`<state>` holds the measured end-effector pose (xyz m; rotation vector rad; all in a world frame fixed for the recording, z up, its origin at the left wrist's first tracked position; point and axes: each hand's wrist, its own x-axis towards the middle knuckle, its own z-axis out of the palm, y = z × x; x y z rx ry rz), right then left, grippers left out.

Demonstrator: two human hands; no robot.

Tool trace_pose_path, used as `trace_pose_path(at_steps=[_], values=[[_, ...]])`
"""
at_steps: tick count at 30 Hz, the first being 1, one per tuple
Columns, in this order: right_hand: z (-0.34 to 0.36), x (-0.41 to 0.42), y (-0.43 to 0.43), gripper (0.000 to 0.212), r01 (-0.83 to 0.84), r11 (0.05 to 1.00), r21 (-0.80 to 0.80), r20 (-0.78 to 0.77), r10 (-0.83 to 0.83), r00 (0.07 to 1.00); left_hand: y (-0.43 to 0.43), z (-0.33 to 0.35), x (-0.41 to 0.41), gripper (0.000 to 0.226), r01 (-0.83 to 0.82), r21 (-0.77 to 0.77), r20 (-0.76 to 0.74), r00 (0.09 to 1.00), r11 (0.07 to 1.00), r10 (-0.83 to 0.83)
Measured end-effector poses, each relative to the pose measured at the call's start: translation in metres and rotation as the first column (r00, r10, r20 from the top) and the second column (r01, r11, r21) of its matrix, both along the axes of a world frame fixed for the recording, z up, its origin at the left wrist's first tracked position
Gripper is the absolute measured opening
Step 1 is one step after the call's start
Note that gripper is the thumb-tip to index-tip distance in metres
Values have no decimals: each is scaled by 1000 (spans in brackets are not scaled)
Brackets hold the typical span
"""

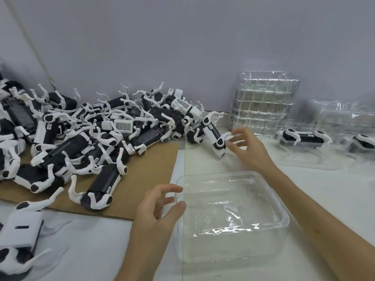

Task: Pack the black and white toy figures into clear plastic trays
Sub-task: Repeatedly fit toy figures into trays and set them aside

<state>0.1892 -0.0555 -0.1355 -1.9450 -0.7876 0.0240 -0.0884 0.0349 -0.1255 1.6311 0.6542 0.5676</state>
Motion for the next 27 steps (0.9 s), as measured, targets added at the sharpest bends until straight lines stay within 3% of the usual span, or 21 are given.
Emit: trace_pose_path(at_steps=[4,6,10,12,15,17,20,21,24,27], values=[[-1,3,0,18,-18,1000,-16,34,18,999,0,2,1,34,1,5,-11,1000,1000,-1],[1,2,1,8,25,998,57,55,-28,998,-1,2,1,35,3,13,-11,1000,1000,-3],[5,1,-1,15,56,983,173,62,-67,996,-1,0,1,24,7,10,9,1000,1000,-7],[10,2,-4,15,66,990,123,59,-74,996,-1,1,2,19,9,5,18,1000,1000,-9],[18,8,-11,35,-4,992,-127,-3,4,1000,1,-1,1,33,7,33,7,1000,999,-7],[19,9,-16,34,-68,967,-246,-62,55,997,0,0,1,34,5,47,3,1000,999,-5],[23,5,-20,3,-29,931,-364,50,51,997,0,0,1,34,5,54,7,1000,999,-5],[24,4,-20,16,-21,916,-400,106,69,992,-1,0,1,34,5,56,9,1000,998,-5],[28,-1,-16,33,-11,931,-364,221,99,970,-1,-1,0,33,1,56,14,1000,998,-2],[30,-5,-14,14,-3,958,-287,279,86,956,0,-1,0,32,6,50,7,1000,999,-6]])
